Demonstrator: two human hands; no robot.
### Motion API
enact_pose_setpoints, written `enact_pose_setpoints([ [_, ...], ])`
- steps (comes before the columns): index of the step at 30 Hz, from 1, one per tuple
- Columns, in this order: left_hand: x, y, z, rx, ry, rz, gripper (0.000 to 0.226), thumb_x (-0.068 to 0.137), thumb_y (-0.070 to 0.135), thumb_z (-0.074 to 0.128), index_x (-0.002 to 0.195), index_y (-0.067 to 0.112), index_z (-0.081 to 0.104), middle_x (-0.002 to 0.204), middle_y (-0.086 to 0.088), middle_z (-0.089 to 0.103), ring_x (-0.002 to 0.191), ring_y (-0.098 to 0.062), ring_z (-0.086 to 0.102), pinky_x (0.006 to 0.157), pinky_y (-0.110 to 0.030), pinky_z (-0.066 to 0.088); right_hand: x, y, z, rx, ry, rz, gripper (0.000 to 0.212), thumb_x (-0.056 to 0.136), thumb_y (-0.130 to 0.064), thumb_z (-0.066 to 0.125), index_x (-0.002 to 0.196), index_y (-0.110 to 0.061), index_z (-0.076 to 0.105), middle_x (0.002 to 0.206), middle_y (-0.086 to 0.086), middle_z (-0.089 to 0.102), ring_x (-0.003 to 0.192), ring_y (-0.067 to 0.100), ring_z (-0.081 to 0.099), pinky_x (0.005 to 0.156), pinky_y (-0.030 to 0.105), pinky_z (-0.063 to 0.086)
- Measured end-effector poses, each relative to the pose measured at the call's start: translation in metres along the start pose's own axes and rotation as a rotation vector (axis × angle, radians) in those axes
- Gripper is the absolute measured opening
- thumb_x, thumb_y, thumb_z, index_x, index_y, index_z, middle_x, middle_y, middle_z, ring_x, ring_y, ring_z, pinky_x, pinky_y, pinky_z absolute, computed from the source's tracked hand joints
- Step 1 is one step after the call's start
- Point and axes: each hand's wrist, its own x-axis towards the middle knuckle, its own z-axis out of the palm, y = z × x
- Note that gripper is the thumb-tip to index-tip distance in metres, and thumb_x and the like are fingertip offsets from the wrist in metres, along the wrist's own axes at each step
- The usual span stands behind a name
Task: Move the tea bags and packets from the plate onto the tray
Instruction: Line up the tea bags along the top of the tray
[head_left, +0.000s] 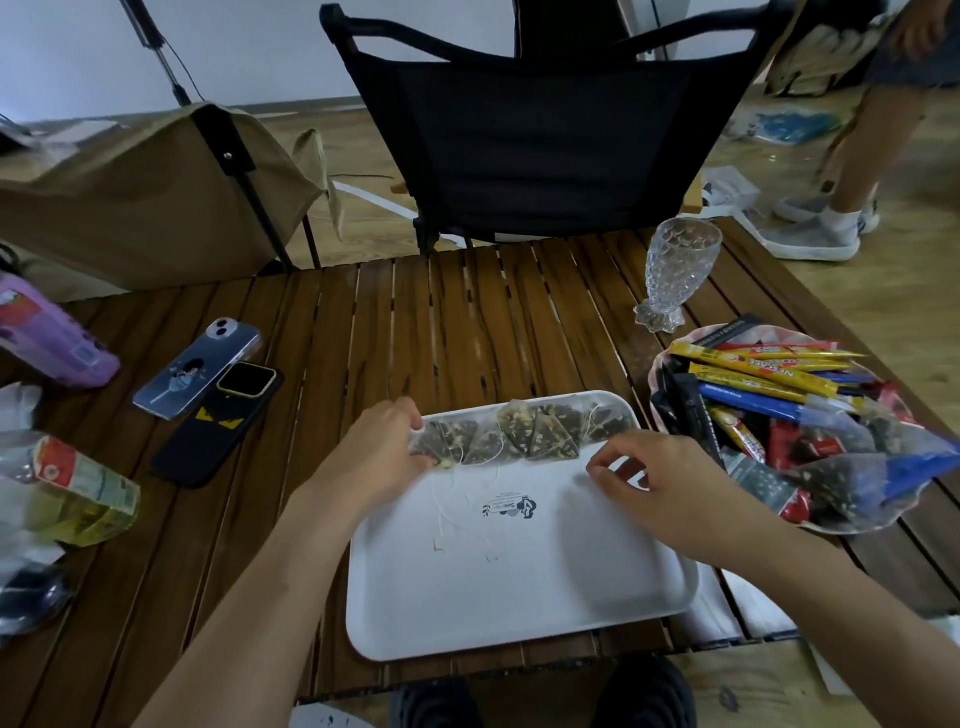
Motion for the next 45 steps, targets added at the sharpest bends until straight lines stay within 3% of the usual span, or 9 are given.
enact_pose_setpoints([
  [12, 0.004, 0.005, 0.001, -0.019, 0.011, 0.043, 0.042, 0.089, 0.03, 0.075, 0.126, 0.019, 0.057, 0.124, 0.0, 0.058, 0.103, -0.012, 0.056, 0.08, -0.023, 0.045, 0.001, 0.006, 0.003, -0.059, -0.012, -0.011, 0.007, 0.093, -0.039, 0.06, 0.087, -0.038, 0.063, 0.09, -0.016, 0.068, 0.081, -0.001, 0.066, 0.074, 0.028, 0.058],
  [17, -0.009, 0.001, -0.016, -0.032, 0.017, 0.032, 0.051, 0.082, 0.034, 0.081, 0.125, 0.026, 0.055, 0.12, 0.009, 0.054, 0.091, -0.006, 0.055, 0.068, -0.017, 0.042, 0.0, 0.004, -0.006, -0.146, 0.01, 0.008, 0.009, 0.094, -0.037, 0.059, 0.097, -0.033, 0.066, 0.1, -0.014, 0.066, 0.087, 0.003, 0.064, 0.077, 0.031, 0.059],
  [22, -0.026, 0.018, -0.019, 0.023, 0.11, 0.145, 0.03, 0.087, 0.042, 0.074, 0.111, 0.034, 0.056, 0.11, 0.017, 0.052, 0.078, 0.001, 0.052, 0.063, -0.018, 0.041, -0.001, 0.005, -0.024, -0.244, 0.09, 0.015, 0.011, 0.093, -0.032, 0.062, 0.101, -0.028, 0.069, 0.104, -0.01, 0.066, 0.086, 0.008, 0.062, 0.079, 0.026, 0.056],
  [25, -0.03, 0.042, -0.016, 0.037, 0.158, 0.229, 0.018, 0.092, 0.044, 0.066, 0.105, 0.037, 0.054, 0.103, 0.02, 0.05, 0.072, 0.005, 0.05, 0.057, -0.017, 0.035, -0.009, 0.008, -0.044, -0.31, 0.16, 0.023, 0.01, 0.093, -0.033, 0.062, 0.099, -0.029, 0.069, 0.096, -0.01, 0.066, 0.085, 0.011, 0.063, 0.075, 0.031, 0.056],
  [30, -0.029, 0.072, -0.003, 0.046, 0.142, 0.34, 0.012, 0.096, 0.044, 0.06, 0.106, 0.038, 0.057, 0.106, 0.02, 0.05, 0.077, -0.002, 0.055, 0.062, -0.023, 0.045, -0.026, 0.025, -0.088, -0.345, 0.3, 0.168, 0.004, 0.084, -0.031, 0.072, 0.088, -0.031, 0.07, 0.068, -0.018, 0.054, 0.077, 0.014, 0.061, 0.069, 0.032, 0.053],
  [36, -0.025, 0.081, 0.008, 0.089, 0.099, 0.372, 0.01, 0.097, 0.041, 0.058, 0.106, 0.037, 0.057, 0.104, 0.017, 0.049, 0.077, -0.007, 0.055, 0.055, -0.016, 0.033, -0.042, 0.062, -0.127, -0.34, 0.341, 0.396, 0.031, 0.076, -0.033, 0.081, 0.103, -0.024, 0.069, 0.103, 0.002, 0.065, 0.086, 0.026, 0.062, 0.072, 0.035, 0.05],
  [39, -0.025, 0.08, 0.008, 0.107, 0.103, 0.374, 0.008, 0.096, 0.041, 0.058, 0.103, 0.037, 0.058, 0.102, 0.017, 0.049, 0.075, -0.007, 0.054, 0.054, -0.017, 0.033, -0.039, 0.07, -0.125, -0.353, 0.259, 0.459, 0.008, 0.081, -0.032, 0.077, 0.086, -0.029, 0.071, 0.09, -0.001, 0.07, 0.08, 0.022, 0.065, 0.073, 0.037, 0.057],
  [41, -0.025, 0.08, 0.007, 0.104, 0.099, 0.374, 0.007, 0.096, 0.041, 0.059, 0.102, 0.037, 0.058, 0.102, 0.017, 0.051, 0.074, -0.007, 0.055, 0.055, -0.019, 0.036, -0.037, 0.073, -0.123, -0.33, 0.291, 0.483, 0.018, 0.085, -0.025, 0.07, 0.07, -0.035, 0.066, 0.083, -0.005, 0.07, 0.073, 0.019, 0.065, 0.07, 0.038, 0.059],
  [45, -0.025, 0.077, 0.002, 0.105, 0.093, 0.365, 0.008, 0.098, 0.042, 0.056, 0.103, 0.037, 0.059, 0.103, 0.016, 0.053, 0.073, -0.005, 0.055, 0.057, -0.02, 0.039, -0.034, 0.066, -0.122, -0.323, 0.497, 0.35, 0.018, 0.09, -0.025, 0.066, 0.077, -0.036, 0.068, 0.084, -0.007, 0.068, 0.071, 0.021, 0.064, 0.063, 0.037, 0.057],
])
